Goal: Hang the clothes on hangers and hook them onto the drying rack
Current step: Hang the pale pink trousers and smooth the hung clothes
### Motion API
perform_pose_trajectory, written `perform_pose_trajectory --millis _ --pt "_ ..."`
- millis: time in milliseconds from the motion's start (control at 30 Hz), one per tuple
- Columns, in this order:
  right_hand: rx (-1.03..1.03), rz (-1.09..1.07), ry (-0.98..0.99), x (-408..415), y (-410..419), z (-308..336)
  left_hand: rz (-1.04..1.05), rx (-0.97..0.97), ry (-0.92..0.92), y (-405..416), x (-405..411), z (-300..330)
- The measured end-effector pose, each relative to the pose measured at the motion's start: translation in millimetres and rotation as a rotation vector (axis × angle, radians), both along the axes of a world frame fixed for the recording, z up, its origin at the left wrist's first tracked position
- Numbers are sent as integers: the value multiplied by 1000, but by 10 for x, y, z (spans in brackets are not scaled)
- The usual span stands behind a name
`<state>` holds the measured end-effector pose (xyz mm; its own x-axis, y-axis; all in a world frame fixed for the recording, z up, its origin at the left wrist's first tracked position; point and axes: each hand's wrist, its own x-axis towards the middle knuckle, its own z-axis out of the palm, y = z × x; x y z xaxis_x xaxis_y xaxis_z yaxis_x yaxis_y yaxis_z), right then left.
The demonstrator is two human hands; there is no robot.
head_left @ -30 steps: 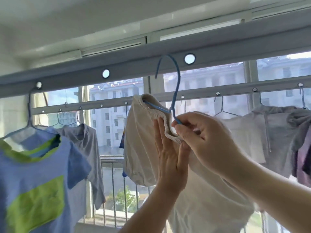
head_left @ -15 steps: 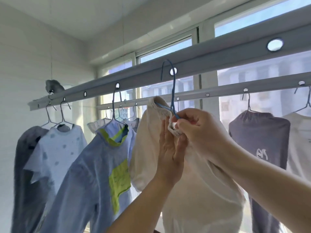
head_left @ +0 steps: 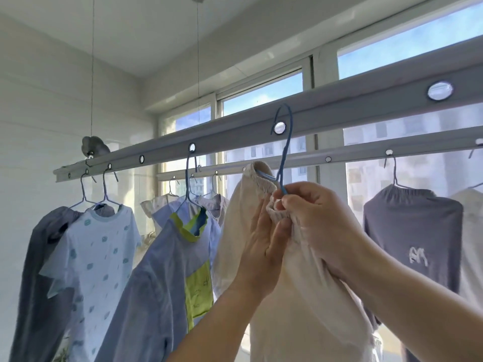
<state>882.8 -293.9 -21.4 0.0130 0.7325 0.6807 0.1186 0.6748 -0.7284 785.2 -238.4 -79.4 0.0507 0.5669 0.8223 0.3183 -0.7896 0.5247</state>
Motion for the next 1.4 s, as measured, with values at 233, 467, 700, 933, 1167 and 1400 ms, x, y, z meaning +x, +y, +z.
perform_pose_trajectory --millis 233,467,700,933,1167,1400 --pt "-4 -14 34 39 33 105 -12 10 4 62 49 142" --pt "26 -24 -6 26 17 98 143 56 67 -30 -60 161" --pt "15 -37 -139 -189 11 -20 943 382 82 -171 -458 305" --pt "-118 122 -78 -338 51 -73 1283 -236 347 -423 -841 557" --pt "-149 235 -69 -465 73 -67 1186 -308 258 -495 -1086 800" --pt "-113 220 -82 -625 81 -124 780 -279 -257 -260 -1380 658"
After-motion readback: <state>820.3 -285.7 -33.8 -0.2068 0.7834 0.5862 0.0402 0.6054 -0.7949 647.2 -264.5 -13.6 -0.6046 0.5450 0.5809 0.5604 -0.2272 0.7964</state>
